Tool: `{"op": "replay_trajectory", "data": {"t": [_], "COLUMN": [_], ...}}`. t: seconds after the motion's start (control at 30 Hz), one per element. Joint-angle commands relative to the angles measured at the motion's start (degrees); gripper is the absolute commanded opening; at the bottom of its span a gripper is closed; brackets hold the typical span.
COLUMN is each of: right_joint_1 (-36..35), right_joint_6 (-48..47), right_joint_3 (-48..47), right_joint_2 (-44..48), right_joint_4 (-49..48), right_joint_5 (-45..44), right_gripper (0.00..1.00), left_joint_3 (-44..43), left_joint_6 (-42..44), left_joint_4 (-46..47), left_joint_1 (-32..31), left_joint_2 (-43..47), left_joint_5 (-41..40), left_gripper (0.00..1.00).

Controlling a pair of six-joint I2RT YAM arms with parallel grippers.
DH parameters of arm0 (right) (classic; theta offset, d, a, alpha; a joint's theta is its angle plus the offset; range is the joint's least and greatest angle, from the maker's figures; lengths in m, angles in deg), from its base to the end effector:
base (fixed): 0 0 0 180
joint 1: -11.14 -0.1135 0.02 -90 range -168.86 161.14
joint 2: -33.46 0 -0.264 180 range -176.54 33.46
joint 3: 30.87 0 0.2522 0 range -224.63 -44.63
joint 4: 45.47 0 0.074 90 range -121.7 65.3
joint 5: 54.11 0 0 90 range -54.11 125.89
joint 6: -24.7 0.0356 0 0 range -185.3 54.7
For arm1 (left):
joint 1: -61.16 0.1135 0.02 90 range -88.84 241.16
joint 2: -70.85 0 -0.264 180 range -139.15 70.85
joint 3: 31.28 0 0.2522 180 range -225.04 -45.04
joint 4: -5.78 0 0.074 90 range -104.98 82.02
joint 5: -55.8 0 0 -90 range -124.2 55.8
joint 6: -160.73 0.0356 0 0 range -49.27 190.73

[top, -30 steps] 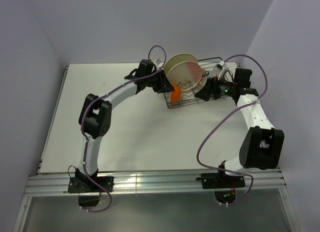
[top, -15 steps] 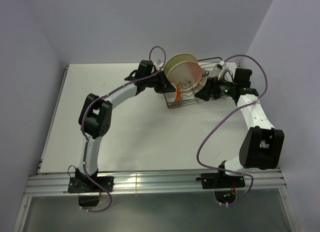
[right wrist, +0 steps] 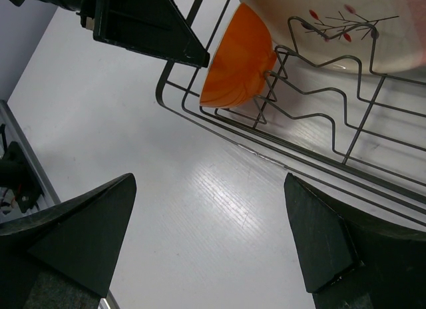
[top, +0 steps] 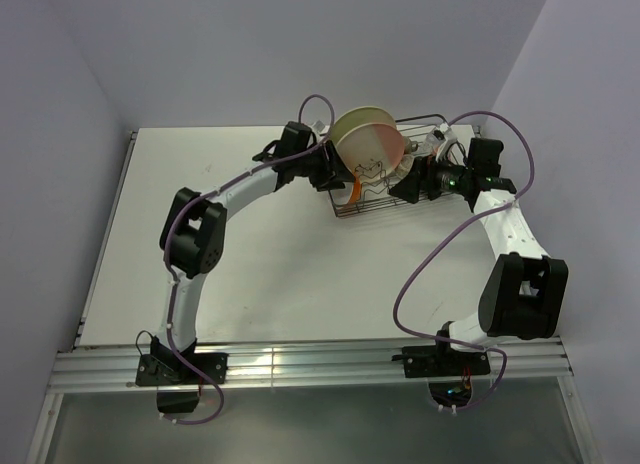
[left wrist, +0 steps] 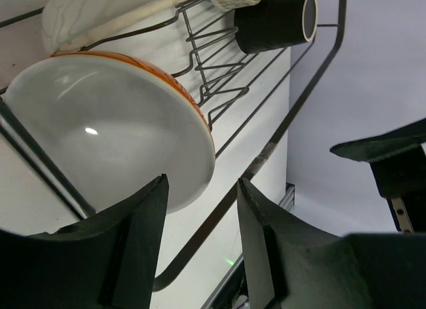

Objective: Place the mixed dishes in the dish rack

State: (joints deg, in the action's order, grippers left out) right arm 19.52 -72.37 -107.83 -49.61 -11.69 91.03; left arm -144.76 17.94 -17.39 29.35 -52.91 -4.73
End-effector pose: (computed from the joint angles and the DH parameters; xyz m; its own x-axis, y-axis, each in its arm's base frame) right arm 0.3122 -0.0165 0.2882 -0.5632 0.0119 -0.8262 -0.6136 0.6637 0.4278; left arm 0.4178 -0.2797 0.2301 -0.9266 -0.2412 -0.2886 0.1154 0.5480 -0.8285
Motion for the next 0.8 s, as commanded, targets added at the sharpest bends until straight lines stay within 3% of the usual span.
{"op": "replay_trajectory", "data": {"t": [0.0, 0.23, 0.43, 0.47, 0.77], "right_joint_1": [-0.30, -0.12, -0.12, -0.12, 0.05], "right_joint_6": [0.57, 0.92, 1.53, 1.53, 1.71], "right_joint_3": [0.01, 0.27, 0.27, 0.27, 0.45], "right_joint_2": [2.03, 2.73, 3.00, 3.00, 3.70], "right_joint_4": [-2.52, -2.43, -2.61, -2.69, -2.70], "right_joint_5": [0.85, 0.94, 1.29, 1.29, 1.47], "right_gripper": [1.00, 1.00, 1.00, 1.00, 1.00], "left_joint_3": [-5.21, -5.57, -4.61, -3.99, -0.40], "left_joint_6": [1.20, 0.15, 0.50, 0.33, 0.32], "left_joint_4": [-4.02, -4.13, -5.00, -4.22, 2.19], "left_joint_1": [-2.63, -5.54, -6.68, -6.68, -6.86], "left_joint_2": [-0.86, -1.83, -0.69, -0.51, 2.47], "left_joint_5": [-6.17, -13.73, -20.67, -20.95, -20.25], "left_gripper": [0.52, 0.44, 0.28, 0.22, 0.05]}}
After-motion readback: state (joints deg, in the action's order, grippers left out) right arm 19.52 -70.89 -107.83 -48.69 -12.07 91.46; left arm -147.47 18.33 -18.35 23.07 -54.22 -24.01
